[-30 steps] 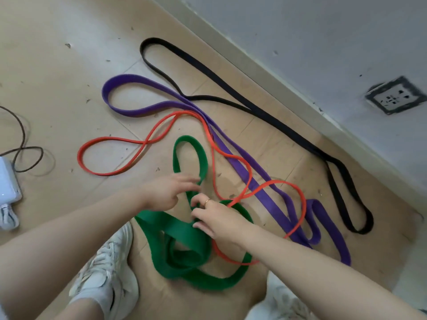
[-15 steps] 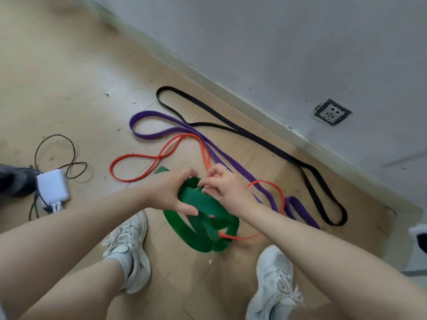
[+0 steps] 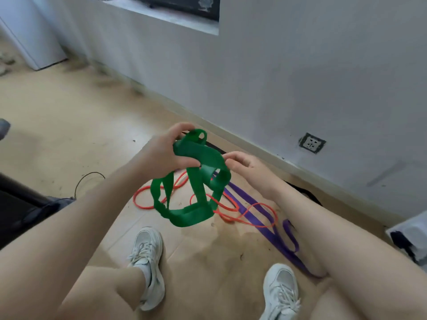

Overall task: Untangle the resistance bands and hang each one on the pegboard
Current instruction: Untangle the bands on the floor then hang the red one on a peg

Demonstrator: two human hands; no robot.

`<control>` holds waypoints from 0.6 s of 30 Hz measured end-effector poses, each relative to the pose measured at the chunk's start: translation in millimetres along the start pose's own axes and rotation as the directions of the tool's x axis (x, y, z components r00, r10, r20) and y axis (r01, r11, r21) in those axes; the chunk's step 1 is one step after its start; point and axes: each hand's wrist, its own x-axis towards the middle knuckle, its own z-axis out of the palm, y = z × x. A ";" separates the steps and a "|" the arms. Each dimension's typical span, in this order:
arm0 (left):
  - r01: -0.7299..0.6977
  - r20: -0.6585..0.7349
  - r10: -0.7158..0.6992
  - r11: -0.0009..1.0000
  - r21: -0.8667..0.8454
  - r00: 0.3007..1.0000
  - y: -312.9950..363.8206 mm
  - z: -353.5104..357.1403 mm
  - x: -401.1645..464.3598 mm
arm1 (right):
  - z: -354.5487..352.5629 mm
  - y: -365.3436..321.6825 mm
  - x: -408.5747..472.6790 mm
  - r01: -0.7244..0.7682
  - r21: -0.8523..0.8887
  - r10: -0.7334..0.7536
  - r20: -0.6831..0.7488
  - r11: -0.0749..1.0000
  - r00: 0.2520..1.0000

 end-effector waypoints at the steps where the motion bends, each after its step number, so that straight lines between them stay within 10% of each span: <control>1: 0.016 -0.055 -0.019 0.998 -0.068 0.998 4.2 -4.5 -0.8 | 0.9 1.6 -2.3 -0.013 -0.020 0.014 0.039 1.000 0.999; 9: 0.162 -0.011 -0.167 0.969 -0.188 0.986 13.9 8.9 -13.7 | 15.4 -3.4 4.3 -0.060 -0.012 0.056 -0.197 0.998 0.979; 18: 0.314 0.148 -0.397 0.864 0.394 0.906 -56.9 48.5 -21.2 | 36.2 -35.9 30.4 0.063 0.074 -0.046 -0.213 0.995 0.976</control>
